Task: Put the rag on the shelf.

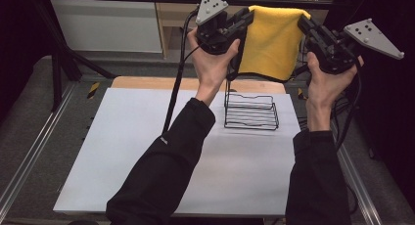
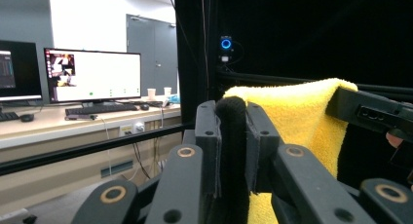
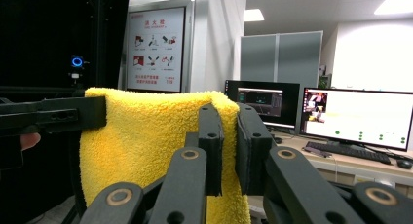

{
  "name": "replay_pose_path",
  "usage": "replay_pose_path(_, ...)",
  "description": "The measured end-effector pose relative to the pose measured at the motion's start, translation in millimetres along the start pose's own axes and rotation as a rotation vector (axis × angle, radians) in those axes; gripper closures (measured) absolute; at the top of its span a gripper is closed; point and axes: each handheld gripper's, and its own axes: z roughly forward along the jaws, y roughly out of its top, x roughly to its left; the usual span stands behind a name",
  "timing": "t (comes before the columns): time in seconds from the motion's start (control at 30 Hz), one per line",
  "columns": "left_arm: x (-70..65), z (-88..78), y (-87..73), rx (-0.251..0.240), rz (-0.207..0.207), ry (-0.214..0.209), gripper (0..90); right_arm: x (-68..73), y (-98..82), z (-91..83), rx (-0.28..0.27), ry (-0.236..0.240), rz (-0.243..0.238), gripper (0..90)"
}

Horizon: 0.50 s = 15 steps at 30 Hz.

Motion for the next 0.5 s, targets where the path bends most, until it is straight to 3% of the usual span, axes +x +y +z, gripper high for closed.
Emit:
replay_pose_path(0.27, 10.6, 12.9, 4.5, 0.021, 0.030, 0.028, 78.6, -8.2, -5.2, 20.7, 0.014, -0.003, 0.024, 83.0)
replay_pose_path(0.5, 24.2, 30.1, -3.5, 0.045, 0.042, 0.040, 78.6, -18.2, -14.1, 37.3, 0.034, -0.015, 0.032, 83.0)
